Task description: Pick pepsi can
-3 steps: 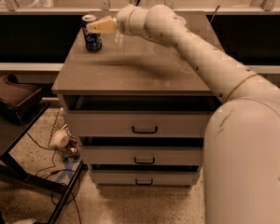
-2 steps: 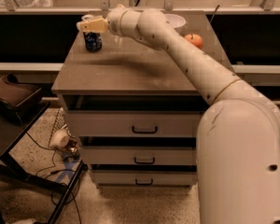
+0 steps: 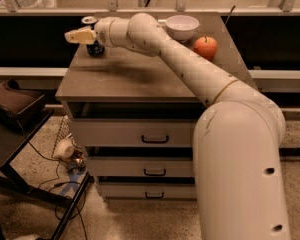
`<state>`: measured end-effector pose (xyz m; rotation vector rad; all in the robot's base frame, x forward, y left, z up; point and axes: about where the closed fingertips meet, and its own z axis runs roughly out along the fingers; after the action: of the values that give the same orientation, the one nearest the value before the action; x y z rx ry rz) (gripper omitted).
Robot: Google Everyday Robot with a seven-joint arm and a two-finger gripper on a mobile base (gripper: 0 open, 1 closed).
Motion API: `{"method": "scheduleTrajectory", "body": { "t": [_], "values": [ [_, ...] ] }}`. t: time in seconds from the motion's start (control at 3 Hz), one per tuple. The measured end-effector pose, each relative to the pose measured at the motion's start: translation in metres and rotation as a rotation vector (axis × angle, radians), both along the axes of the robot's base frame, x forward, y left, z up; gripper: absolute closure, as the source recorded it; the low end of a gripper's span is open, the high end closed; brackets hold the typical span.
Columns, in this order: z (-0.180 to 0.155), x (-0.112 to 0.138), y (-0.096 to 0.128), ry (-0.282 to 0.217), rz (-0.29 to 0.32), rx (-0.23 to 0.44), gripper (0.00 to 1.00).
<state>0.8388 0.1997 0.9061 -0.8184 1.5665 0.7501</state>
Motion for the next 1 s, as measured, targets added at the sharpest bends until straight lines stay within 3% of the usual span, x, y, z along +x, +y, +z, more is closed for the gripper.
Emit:
{"method": "scheduleTrajectory", "body": {
  "t": [0.33,0.67,1.0],
  "values": [
    [-0.0202,-0.0006,0.0098,0.056,0.008,-0.027,0.45],
    [-0.0211,-0.0008,0.0113,0.058,0.010,-0.026,0.69],
    [-0.0188,-0.0039,0.0134,0.056,0.015,-0.021,0.98]
  ]
}}
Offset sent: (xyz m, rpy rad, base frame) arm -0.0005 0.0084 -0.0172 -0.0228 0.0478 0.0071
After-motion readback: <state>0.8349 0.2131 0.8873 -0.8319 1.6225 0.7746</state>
